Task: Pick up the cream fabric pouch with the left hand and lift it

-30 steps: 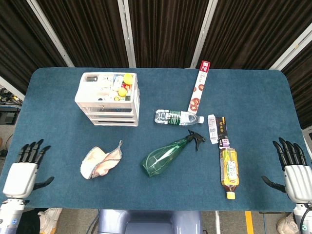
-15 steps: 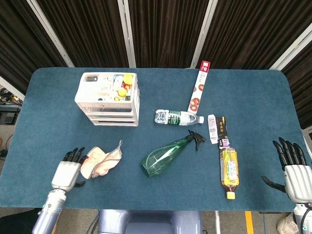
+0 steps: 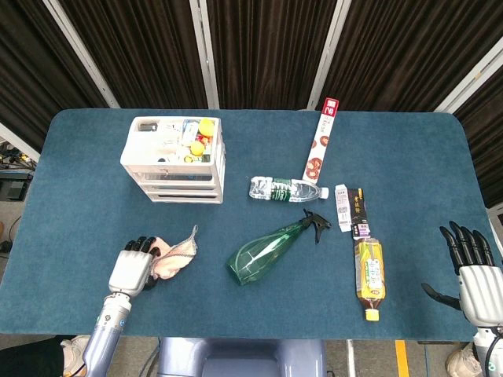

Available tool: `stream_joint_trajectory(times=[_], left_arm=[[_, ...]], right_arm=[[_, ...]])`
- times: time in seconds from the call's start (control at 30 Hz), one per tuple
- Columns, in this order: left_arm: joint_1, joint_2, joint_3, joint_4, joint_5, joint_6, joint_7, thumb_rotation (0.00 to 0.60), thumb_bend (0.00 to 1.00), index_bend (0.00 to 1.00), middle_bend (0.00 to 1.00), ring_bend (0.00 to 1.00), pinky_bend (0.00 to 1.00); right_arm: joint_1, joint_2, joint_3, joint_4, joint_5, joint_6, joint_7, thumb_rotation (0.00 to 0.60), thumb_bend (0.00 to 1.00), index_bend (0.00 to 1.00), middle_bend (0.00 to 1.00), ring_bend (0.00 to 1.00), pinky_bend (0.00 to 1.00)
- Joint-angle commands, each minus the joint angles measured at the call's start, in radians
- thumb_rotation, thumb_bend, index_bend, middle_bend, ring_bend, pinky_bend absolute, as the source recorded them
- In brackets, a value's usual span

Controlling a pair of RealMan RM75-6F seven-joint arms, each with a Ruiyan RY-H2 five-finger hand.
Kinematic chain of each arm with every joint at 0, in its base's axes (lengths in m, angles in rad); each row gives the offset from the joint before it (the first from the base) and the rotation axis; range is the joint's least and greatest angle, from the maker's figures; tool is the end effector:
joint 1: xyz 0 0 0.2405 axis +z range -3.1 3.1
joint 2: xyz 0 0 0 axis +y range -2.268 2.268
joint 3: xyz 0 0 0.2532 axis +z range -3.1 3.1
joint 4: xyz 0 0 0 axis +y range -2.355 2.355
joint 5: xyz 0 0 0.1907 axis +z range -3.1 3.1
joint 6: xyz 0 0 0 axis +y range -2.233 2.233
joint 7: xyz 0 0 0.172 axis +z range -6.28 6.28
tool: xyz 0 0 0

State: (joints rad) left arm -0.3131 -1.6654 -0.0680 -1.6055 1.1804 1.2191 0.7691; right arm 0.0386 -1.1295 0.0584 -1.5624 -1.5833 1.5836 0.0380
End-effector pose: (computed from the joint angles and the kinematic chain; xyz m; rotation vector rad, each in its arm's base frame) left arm -0.2169 0.2448 -0.0285 -1.7237 -0.9229 -0.6225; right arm -0.2972 -0.1943 0.1873 1.3693 -0.8182 0.9817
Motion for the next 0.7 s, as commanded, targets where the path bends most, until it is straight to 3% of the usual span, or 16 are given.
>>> stream_joint_trajectory(times=[0.03, 0.13, 0.23, 0.47, 0.7], left_arm=[[-0.005, -0.006, 0.003, -0.001, -0.015, -0.002, 0.012, 0.600, 0.51, 0.73, 0.57, 0.52, 0.49], [-0.003, -0.018, -0.001, -0.006, -0.027, 0.020, 0.023, 0.600, 0.59, 0.84, 0.67, 0.61, 0.59], [0.006, -0.037, -0.019, -0.009, 0.001, 0.076, -0.017, 0.600, 0.62, 0.89, 0.72, 0.66, 0.64], [0.008, -0.018, -0.101, -0.091, 0.070, 0.173, -0.138, 0.600, 0.65, 0.92, 0.75, 0.70, 0.68], [-0.013, 0.068, -0.173, -0.244, 0.117, 0.219, -0.149, 0.600, 0.65, 0.93, 0.77, 0.71, 0.68]], right_arm=[[0.000, 0.000, 0.000, 0.000, 0.000, 0.001, 0.000, 0.600, 0.00, 0.00, 0.00, 0.00, 0.00], [-0.001, 0.000, 0.000, 0.000, 0.001, 0.001, -0.001, 0.600, 0.00, 0.00, 0.00, 0.00, 0.00], [-0.001, 0.000, 0.001, 0.000, 0.001, 0.002, 0.001, 0.600, 0.00, 0.00, 0.00, 0.00, 0.00], [-0.001, 0.000, 0.002, 0.001, 0.002, 0.001, 0.001, 0.600, 0.00, 0.00, 0.00, 0.00, 0.00], [-0.001, -0.002, 0.002, 0.001, 0.002, 0.002, -0.004, 0.600, 0.00, 0.00, 0.00, 0.00, 0.00]])
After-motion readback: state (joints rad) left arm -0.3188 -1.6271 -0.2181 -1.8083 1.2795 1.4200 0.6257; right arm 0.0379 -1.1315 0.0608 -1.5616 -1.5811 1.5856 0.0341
